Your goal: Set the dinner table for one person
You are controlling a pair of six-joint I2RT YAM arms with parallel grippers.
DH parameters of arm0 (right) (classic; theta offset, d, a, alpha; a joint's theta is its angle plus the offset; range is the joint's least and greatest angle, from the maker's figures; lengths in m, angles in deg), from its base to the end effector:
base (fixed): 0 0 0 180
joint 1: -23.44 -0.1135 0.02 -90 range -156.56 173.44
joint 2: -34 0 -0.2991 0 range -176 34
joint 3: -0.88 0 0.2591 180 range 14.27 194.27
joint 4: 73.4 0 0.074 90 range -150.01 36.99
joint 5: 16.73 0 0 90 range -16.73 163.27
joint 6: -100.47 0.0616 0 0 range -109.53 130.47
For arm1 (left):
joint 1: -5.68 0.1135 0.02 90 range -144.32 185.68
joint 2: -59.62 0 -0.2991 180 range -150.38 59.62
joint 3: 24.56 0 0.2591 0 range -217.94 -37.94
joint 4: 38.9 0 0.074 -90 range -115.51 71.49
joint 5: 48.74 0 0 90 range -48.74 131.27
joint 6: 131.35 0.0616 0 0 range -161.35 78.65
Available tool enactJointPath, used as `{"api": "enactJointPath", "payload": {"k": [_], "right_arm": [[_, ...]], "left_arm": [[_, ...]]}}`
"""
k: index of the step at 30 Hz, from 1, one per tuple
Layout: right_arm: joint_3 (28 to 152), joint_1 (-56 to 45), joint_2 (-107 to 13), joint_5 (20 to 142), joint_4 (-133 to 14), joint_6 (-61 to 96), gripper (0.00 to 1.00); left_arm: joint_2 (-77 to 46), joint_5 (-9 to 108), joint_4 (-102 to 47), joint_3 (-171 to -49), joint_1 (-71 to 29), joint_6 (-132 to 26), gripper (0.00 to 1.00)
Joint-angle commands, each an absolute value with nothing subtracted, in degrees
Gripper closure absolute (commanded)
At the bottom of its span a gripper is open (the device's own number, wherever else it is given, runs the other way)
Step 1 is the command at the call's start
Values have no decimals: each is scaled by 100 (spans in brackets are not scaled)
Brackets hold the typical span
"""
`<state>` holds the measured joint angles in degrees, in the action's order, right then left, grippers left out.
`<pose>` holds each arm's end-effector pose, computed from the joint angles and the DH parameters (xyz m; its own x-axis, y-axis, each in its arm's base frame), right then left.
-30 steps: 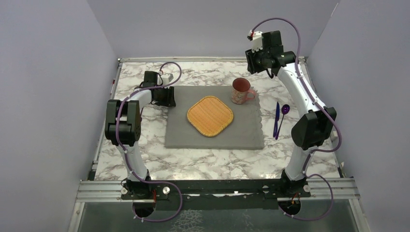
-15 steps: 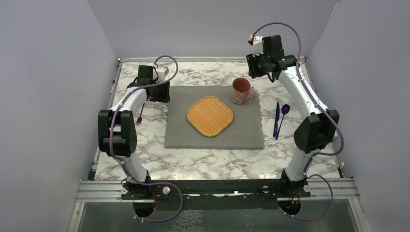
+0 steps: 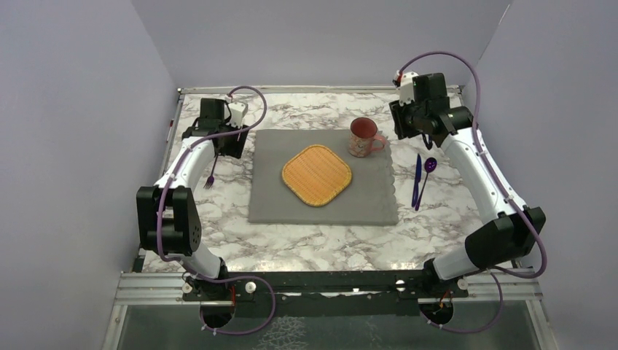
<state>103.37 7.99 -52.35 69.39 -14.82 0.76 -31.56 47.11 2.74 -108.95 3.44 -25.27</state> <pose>0.3383 0.0892 0.3926 -0.6044 -0.3416 -0.7197 -0.3242 0.9307 -0.1695 0.3727 -0.0209 0.2807 -0.6888 0.3027 -0.6587 0.3094 0.9445 0.1105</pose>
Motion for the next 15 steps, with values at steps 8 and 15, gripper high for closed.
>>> {"api": "enactJointPath", "payload": {"k": [8,15], "right_arm": [[9676,1274,-4828,6483,-771,144,57],[9291,2646,-4859,7597,-816,-57,58]], "left_arm": [[-3024,4005,792,-10916,736,-2328,33],[-3004,4111,789,-10893,757,-2350,33]]}}
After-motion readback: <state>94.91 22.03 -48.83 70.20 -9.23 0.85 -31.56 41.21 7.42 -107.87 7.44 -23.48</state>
